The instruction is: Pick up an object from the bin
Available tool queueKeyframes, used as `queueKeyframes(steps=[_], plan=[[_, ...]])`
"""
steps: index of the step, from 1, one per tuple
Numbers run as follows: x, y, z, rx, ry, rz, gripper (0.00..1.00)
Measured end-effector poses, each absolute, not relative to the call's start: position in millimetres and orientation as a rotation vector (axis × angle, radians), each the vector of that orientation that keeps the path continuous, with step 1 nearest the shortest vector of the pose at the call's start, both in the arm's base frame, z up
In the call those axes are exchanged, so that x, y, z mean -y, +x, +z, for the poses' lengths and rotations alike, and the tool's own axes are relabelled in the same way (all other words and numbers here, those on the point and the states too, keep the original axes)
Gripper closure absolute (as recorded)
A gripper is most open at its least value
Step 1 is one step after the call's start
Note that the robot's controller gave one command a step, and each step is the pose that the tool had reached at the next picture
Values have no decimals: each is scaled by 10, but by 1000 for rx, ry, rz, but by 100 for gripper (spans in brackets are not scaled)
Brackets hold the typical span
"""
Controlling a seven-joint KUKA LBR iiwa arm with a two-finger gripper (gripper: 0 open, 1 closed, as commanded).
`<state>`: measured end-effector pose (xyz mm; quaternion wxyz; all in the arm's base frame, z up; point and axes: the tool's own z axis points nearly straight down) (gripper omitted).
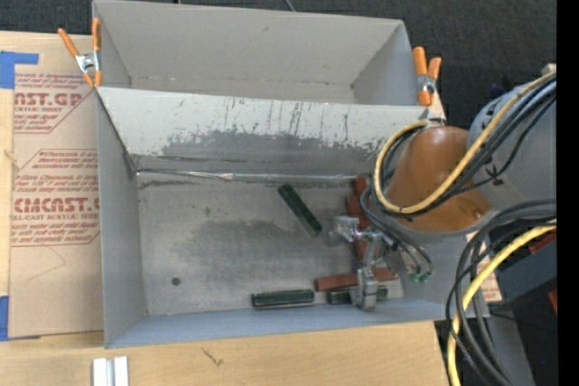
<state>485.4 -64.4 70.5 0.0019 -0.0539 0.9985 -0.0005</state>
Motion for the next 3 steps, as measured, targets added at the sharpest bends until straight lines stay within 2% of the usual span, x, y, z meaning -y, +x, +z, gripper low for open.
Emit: queueKeyframes(steps=[1, 2, 3], plan=[[680, 4860, 720, -3101, -494, -1, 100], [675, 4877, 709, -3091, -492, -1, 0], [675, 4861, 721, -3099, -494, 0, 100]])
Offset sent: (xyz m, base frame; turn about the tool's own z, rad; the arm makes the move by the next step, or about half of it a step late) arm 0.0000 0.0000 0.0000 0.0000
